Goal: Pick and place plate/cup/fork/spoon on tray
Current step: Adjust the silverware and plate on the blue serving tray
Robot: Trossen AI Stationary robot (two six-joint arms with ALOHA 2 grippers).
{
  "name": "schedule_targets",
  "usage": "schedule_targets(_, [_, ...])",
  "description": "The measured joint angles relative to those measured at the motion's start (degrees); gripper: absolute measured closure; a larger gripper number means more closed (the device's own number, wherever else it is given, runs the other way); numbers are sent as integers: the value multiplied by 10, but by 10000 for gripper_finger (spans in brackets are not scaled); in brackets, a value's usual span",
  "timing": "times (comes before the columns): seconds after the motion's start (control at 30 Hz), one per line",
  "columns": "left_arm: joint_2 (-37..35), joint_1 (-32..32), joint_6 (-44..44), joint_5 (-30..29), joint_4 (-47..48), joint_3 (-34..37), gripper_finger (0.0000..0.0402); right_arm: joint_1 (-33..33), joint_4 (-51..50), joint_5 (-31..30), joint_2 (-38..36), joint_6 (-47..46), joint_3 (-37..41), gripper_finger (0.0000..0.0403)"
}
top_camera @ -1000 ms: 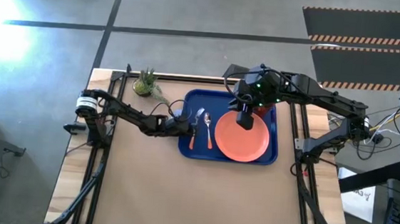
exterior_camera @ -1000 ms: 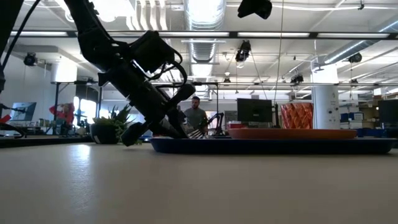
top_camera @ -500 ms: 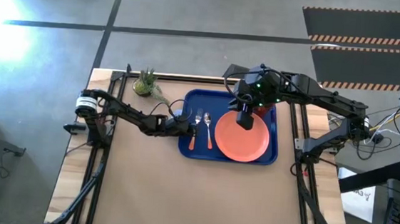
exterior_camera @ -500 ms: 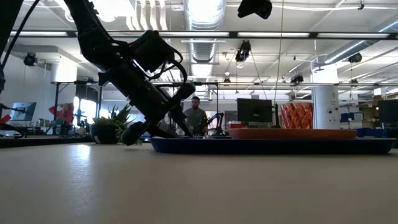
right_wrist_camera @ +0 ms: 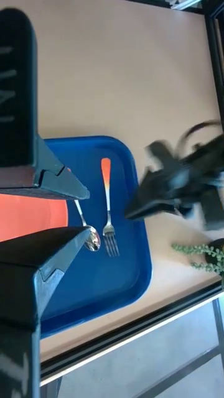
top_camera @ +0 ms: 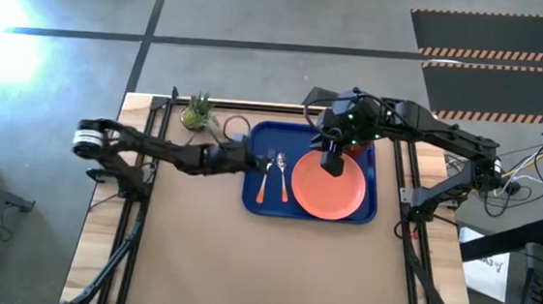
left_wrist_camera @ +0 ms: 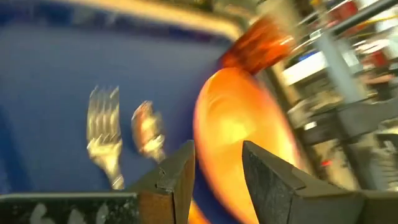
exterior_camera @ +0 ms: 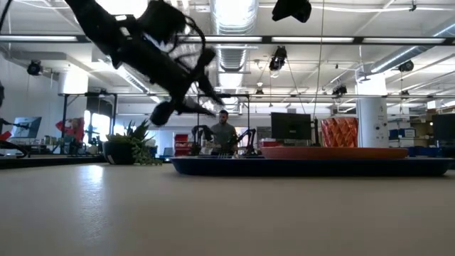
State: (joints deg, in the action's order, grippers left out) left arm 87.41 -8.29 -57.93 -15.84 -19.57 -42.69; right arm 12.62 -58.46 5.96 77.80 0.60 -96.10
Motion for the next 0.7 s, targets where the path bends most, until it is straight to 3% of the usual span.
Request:
schedule_targets(0.33, [-203,-1,147,-14,6,6,285,0,0,3,0,0,22,335])
schedule_targets(0.53, [-312,9,217,-10,22,11,285,-11,0,5,0,-40,75,336])
schedule_targets(0.7, [-391,10,271,29,26,13,285,-32,9,5,0,-56,138,376])
